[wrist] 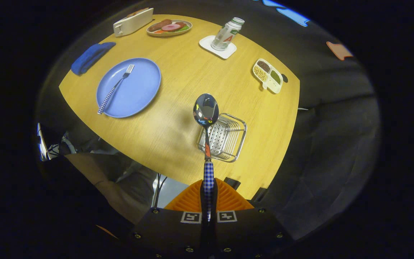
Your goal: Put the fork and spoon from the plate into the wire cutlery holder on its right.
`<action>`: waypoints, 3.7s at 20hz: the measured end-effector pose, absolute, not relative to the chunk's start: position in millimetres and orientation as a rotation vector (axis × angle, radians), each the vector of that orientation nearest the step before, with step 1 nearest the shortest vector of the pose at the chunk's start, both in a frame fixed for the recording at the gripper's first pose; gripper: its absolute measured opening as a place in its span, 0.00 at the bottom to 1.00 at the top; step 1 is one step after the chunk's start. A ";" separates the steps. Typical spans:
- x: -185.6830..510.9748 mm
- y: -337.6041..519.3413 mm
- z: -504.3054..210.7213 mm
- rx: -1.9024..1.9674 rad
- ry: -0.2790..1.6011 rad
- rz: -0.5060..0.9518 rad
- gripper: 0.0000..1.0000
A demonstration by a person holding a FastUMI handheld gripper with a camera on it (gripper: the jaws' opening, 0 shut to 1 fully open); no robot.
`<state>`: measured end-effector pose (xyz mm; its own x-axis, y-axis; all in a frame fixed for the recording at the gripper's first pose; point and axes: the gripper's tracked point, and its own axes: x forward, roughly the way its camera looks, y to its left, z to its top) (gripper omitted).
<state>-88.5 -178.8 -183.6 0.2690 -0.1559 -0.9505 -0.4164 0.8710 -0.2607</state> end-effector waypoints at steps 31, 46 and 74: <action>-42.9 -231.8 -236.0 -0.835 1.709 0.219 0.02; -32.1 -205.1 -199.0 -0.731 1.479 0.174 0.95; -25.9 53.6 -150.4 -0.272 0.878 0.293 0.95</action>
<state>-25.9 53.6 -150.4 0.6041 0.1395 -0.7846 -0.3602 0.9260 -0.1127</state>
